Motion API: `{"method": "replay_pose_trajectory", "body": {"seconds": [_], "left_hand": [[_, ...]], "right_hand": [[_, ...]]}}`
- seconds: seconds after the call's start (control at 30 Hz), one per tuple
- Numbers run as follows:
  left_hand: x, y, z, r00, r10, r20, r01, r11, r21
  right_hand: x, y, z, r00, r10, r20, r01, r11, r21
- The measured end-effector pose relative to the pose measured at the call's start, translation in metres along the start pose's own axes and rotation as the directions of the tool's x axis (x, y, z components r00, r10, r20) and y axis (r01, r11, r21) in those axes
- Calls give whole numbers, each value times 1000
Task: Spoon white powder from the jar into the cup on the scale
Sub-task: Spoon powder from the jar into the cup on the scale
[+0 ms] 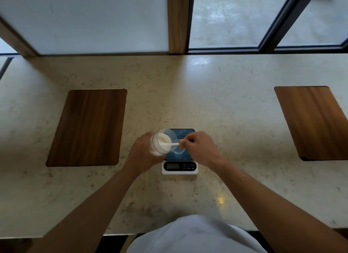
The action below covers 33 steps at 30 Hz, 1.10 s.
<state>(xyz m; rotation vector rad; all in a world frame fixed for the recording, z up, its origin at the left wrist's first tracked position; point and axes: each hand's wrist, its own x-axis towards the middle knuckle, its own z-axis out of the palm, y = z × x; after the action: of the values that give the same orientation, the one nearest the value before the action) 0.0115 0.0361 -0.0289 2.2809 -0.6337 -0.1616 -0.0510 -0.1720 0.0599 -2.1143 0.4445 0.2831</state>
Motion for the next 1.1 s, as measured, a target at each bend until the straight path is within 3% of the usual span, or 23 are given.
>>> {"method": "replay_pose_trajectory", "body": {"seconds": [0.43, 0.77, 1.1], "left_hand": [[-12, 9, -10, 989, -135, -60, 135, 991, 1], [-20, 5, -5, 994, -108, -35, 107, 994, -18], [-18, -5, 2, 995, -96, 9, 96, 995, -42]], "right_hand": [[-6, 2, -4, 999, 27, -35, -25, 998, 52], [-10, 5, -3, 999, 17, -31, -15, 999, 44], [-7, 1, 5, 996, -71, -59, 62, 987, -147]]}}
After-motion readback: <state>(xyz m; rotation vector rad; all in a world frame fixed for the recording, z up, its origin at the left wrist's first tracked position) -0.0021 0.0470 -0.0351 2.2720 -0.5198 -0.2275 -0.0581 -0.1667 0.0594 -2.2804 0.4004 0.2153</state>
